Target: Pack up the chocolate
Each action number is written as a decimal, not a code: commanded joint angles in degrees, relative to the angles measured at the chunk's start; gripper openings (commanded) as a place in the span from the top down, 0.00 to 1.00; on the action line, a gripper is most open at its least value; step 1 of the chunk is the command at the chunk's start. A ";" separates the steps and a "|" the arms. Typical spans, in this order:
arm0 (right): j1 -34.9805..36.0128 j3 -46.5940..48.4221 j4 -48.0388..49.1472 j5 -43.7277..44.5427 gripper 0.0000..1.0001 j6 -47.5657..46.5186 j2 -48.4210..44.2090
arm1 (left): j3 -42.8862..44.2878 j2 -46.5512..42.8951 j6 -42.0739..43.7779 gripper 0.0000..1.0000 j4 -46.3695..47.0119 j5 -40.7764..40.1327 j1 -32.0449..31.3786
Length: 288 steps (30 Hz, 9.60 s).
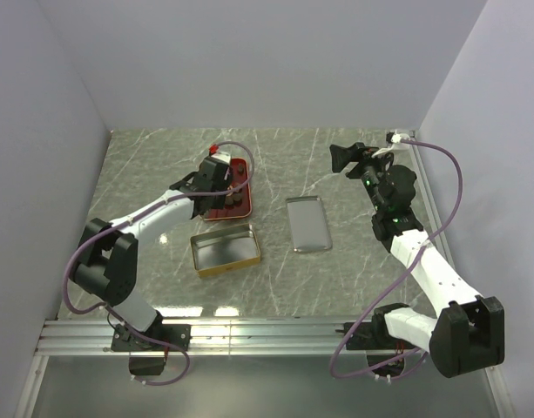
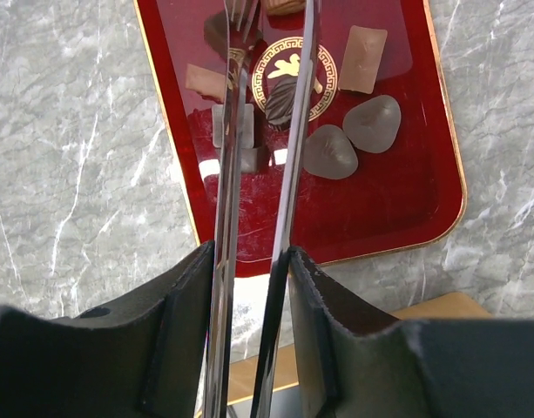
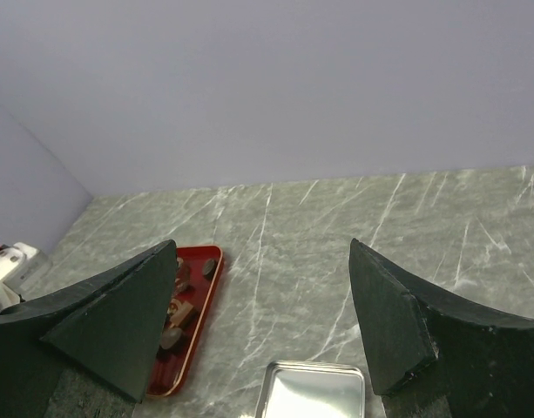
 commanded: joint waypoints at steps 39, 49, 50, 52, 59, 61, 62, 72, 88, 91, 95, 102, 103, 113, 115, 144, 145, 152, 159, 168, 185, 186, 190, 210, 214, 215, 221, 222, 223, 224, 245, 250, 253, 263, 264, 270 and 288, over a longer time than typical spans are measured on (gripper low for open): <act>-0.41 -2.13 5.17 -0.37 0.14 -0.85 0.39 | -11.82 -32.76 -12.08 0.69 -7.46 -1.46 -12.90; -0.50 -2.22 5.26 -0.54 0.14 -1.11 1.18 | -9.81 -37.69 -21.66 0.69 -20.56 -4.27 -18.79; -0.50 -2.39 5.17 -0.45 0.14 -1.12 1.18 | -9.54 -37.86 -22.10 0.69 -21.35 -4.27 -19.40; -0.50 -2.48 5.17 -0.19 0.14 -1.20 1.27 | -9.01 -38.48 -23.07 0.69 -23.20 -3.40 -19.93; -0.50 -1.95 4.73 -0.01 0.14 -1.38 2.24 | -7.70 -40.06 -23.34 0.70 -25.49 0.56 -20.90; -0.50 -1.87 4.64 -0.01 0.14 -1.47 2.33 | -6.99 -40.41 -23.07 0.70 -26.37 0.74 -20.99; -0.50 -1.78 4.73 -0.01 0.14 -1.47 2.59 | -6.90 -40.50 -22.99 0.70 -26.81 1.09 -21.08; -0.50 -1.25 3.94 0.08 0.14 -1.73 3.20 | -4.97 -40.77 -22.02 0.70 -29.88 7.94 -20.99; -0.50 1.21 4.91 -2.03 0.14 -1.38 6.72 | -5.32 -41.73 -25.88 0.68 -35.33 7.42 -20.99; -0.50 1.65 5.25 -2.21 0.14 -1.47 7.16 | -5.67 -41.30 -26.68 0.66 -35.77 7.42 -20.99; -0.59 1.65 5.69 -2.21 0.13 -1.55 7.86 | -6.02 -40.94 -27.90 0.60 -36.30 6.98 -20.99; -0.67 1.74 6.31 -3.53 0.13 -1.20 9.27 | -6.20 -41.64 -29.75 0.55 -36.57 6.80 -21.08; -0.67 1.65 6.31 -3.62 0.13 -1.20 9.36 | -6.29 -41.73 -29.84 0.55 -36.74 6.72 -20.99; -0.68 0.42 7.28 -4.58 0.13 -0.68 8.48 | -3.39 -40.95 -27.56 0.57 -33.50 -3.11 -21.08; -0.67 0.51 7.19 -4.85 0.13 -0.68 8.48 | -3.21 -40.42 -26.86 0.56 -32.35 -4.27 -20.99; -0.94 1.38 6.93 -5.37 0.13 -0.68 11.90 | -5.14 -19.50 -15.17 0.53 -16.89 -16.49 -13.08; -0.94 1.47 6.93 -5.37 0.13 -0.68 11.91 | -5.23 -19.24 -14.64 0.53 -16.53 -16.23 -12.99; -1.03 1.74 6.75 -5.46 0.13 -0.76 12.35 | -5.67 -16.25 -13.32 0.52 -14.86 -14.12 -11.94; -1.11 1.74 6.75 -5.37 0.13 -0.85 12.52 | -5.06 -13.17 -13.67 0.53 -15.56 -14.91 -11.41; -1.20 2.18 6.40 -5.73 0.13 -0.76 13.05 | -4.97 -11.33 -13.23 0.54 -15.30 -14.03 -11.32; -1.29 2.26 6.31 -5.64 0.13 -0.76 13.31 | -3.56 -13.95 -14.81 0.69 -19.42 -13.85 -11.50; -1.29 2.26 6.31 -5.64 0.13 -0.68 13.23 | -3.48 -14.48 -14.90 0.69 -19.43 -13.59 -11.67; -1.20 2.26 6.31 -5.81 0.13 -0.59 13.40 | -3.21 -18.17 -14.64 0.69 -19.95 -11.83 -12.29; -1.29 2.00 6.31 -6.08 0.13 -0.50 12.87 | -5.23 -33.38 -11.73 0.70 -17.67 11.54 -15.80; -1.38 2.00 6.22 -5.99 0.13 -0.50 12.87 | -5.67 -33.30 -13.14 0.70 -18.98 13.22 -16.42; -1.29 2.00 6.14 -5.99 0.13 -0.50 12.79 | -5.76 -33.30 -13.58 0.70 -19.42 12.87 -16.86; -1.29 1.91 6.22 -6.08 0.13 -0.41 12.87 | -5.58 -34.96 -17.27 0.70 -23.38 10.93 -18.70; -1.20 1.91 6.31 -6.08 0.13 -0.41 12.87 | -5.76 -35.92 -18.06 0.71 -23.64 10.85 -18.79; -1.29 2.00 6.22 -6.08 0.13 -0.41 12.87 | -5.85 -36.28 -18.32 0.71 -24.34 10.85 -18.88; -1.29 2.00 6.31 -6.16 0.13 -0.41 12.87 | -5.94 -36.63 -18.76 0.71 -24.70 10.93 -18.97; -1.20 2.00 6.31 -6.43 0.13 -0.24 12.96 | -6.55 -38.22 -24.04 0.73 -32.87 9.97 -19.85; -1.29 2.09 6.31 -6.34 0.13 -0.24 13.05 | -6.73 -38.22 -24.22 0.73 -33.31 10.40 -19.85; -1.29 2.09 6.22 -6.52 0.13 -0.24 13.14 | -6.81 -38.31 -24.22 0.73 -33.75 10.49 -19.85; -1.29 2.09 6.22 -6.60 0.13 -0.15 13.14 | -6.64 -38.31 -24.48 0.57 -34.19 9.27 -19.85; -1.29 2.09 6.22 -6.60 0.13 -0.15 13.14 | -6.64 -38.57 -24.48 0.57 -34.11 9.09 -19.94; -1.29 2.00 6.31 -6.69 0.13 -0.15 13.05 | -6.11 -38.83 -24.57 0.59 -34.54 8.03 -19.85; -1.29 1.83 6.57 -7.13 0.13 0.03 12.87 | 0.57 -38.05 -19.74 0.57 -29.63 -0.92 -19.41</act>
